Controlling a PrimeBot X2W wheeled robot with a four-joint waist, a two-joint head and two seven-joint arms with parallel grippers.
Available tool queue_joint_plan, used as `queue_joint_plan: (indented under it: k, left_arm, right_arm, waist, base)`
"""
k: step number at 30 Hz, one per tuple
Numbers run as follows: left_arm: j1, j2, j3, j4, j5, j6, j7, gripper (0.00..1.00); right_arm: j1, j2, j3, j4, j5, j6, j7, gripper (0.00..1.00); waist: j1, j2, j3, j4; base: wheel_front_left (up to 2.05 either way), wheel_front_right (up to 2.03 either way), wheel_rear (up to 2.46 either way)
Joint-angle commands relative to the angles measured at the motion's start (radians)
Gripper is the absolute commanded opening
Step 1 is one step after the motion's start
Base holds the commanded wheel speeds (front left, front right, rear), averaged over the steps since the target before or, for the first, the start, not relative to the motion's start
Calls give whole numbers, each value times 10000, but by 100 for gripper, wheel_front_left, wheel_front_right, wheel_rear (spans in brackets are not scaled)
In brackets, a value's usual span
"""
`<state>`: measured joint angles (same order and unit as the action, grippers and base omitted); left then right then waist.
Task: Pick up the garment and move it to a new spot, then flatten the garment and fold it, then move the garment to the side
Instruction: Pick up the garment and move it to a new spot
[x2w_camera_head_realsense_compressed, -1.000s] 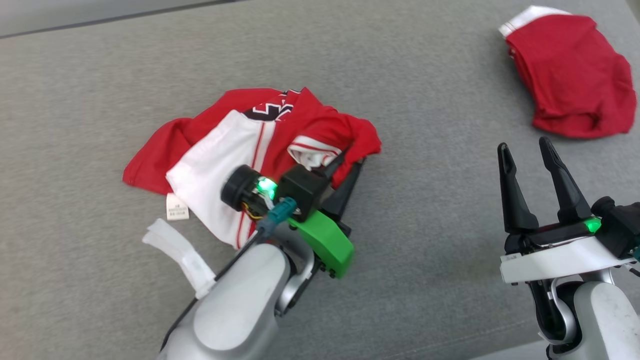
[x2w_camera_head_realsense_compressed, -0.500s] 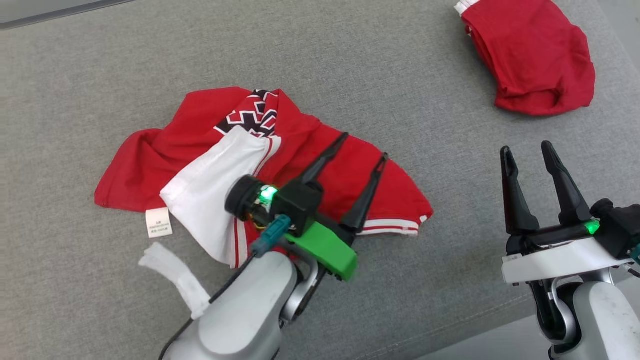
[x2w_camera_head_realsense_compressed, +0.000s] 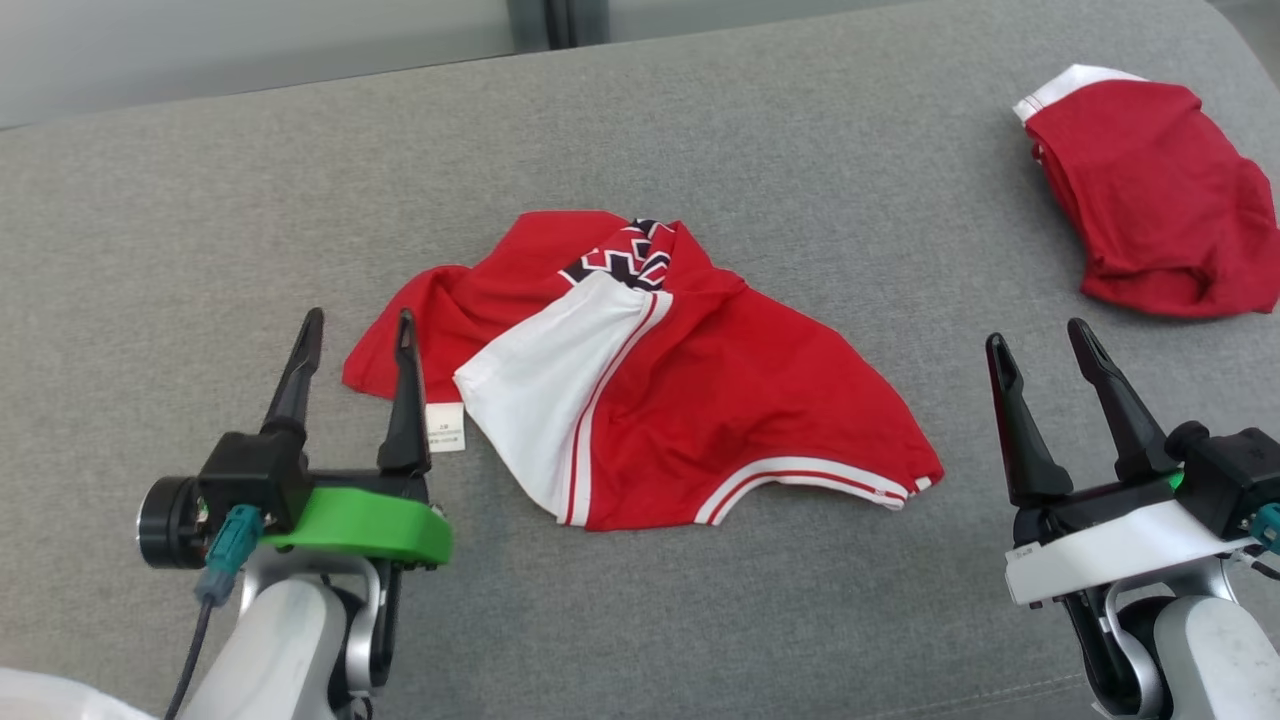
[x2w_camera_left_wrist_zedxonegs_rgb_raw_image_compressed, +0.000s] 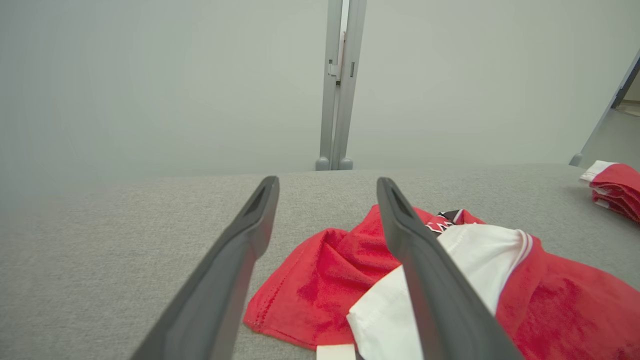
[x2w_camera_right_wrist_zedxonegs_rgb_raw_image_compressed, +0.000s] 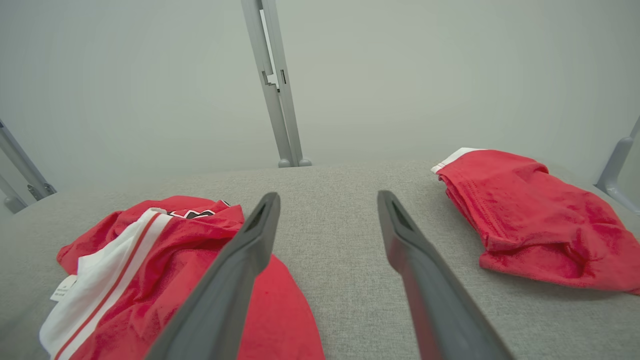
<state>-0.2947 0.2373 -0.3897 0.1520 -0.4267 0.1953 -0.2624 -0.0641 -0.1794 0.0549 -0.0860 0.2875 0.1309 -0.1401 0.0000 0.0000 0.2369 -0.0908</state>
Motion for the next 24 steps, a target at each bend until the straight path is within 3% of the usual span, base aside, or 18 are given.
queue_joint_plan:
  k: [1,10,24]
  left_arm:
    - [314,172,156,-131,124,53,-34,100]
    - [1453,444,673,-650,448,3,-34,100]
    - [2508,244,801,-675,551,-77,-35,100]
  right_arm:
    - [167,-41,-35,-76,-71,-2,82,100]
    - [606,7,-72,-136,-219,-2,401,100]
    - [1162,145,-52,-199,-281,-2,600,100]
  waist:
    - [0,0,-577,590]
    - [0,0,-990,511]
    - [0,0,-1598,426]
  base:
    - [0,0,0]
    - [0,0,0]
    - [0,0,0]
